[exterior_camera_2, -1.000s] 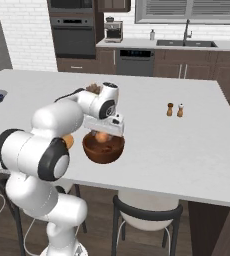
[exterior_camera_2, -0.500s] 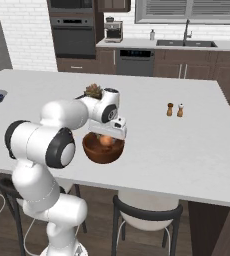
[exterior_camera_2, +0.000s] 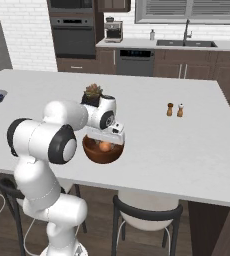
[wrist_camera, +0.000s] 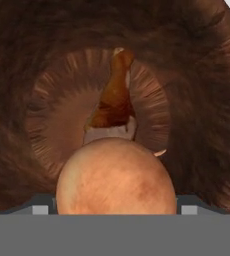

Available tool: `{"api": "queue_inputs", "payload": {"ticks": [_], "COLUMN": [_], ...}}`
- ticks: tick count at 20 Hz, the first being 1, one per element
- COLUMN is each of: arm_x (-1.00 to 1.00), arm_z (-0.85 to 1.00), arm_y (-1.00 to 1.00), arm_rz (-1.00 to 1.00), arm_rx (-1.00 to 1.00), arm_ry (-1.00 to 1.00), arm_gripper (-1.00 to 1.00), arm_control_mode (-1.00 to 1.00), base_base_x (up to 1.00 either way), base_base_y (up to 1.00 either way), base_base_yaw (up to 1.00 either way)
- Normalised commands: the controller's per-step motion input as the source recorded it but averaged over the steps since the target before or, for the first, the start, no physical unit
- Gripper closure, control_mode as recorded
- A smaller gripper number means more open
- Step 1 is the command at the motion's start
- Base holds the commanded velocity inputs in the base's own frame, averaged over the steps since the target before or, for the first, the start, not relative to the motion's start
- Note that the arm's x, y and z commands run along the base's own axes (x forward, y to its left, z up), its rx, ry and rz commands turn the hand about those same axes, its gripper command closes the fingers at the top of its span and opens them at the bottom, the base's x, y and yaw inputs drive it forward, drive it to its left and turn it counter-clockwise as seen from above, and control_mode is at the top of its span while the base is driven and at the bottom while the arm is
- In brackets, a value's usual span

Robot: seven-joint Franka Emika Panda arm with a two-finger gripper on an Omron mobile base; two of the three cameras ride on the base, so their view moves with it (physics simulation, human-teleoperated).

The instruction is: Pick the chicken drumstick and onion from their plates and place them in the bowl. Then put the bowl in the fridge.

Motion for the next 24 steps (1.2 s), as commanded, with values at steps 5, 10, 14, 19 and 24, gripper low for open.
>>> {"api": "queue_inputs", "payload": {"ticks": [5, 10, 14, 19, 24], "arm_x": [0.0, 0.03, 0.0, -0.05, -0.23], "arm_z": [-0.16, -0.04, 0.0, 0.11, 0.49], "arm_y": [0.15, 0.0, 0.0, 0.0, 0.08], "arm_rz": [0.0, 0.0, 0.0, 0.0, 0.0], "arm_rx": [-0.05, -0.01, 0.0, 0.0, 0.0], "arm_ry": [-0.02, -0.03, 0.0, -0.01, -0.06], "arm_gripper": [1.0, -1.0, -1.0, -1.0, -1.0], "arm_control_mode": [-1.0, -1.0, -1.0, -1.0, -1.0], "base_base_x": [0.0, 0.0, 0.0, 0.0, 0.0], "base_base_y": [0.0, 0.0, 0.0, 0.0, 0.0], "base_base_yaw": [0.0, 0.0, 0.0, 0.0, 0.0]}}
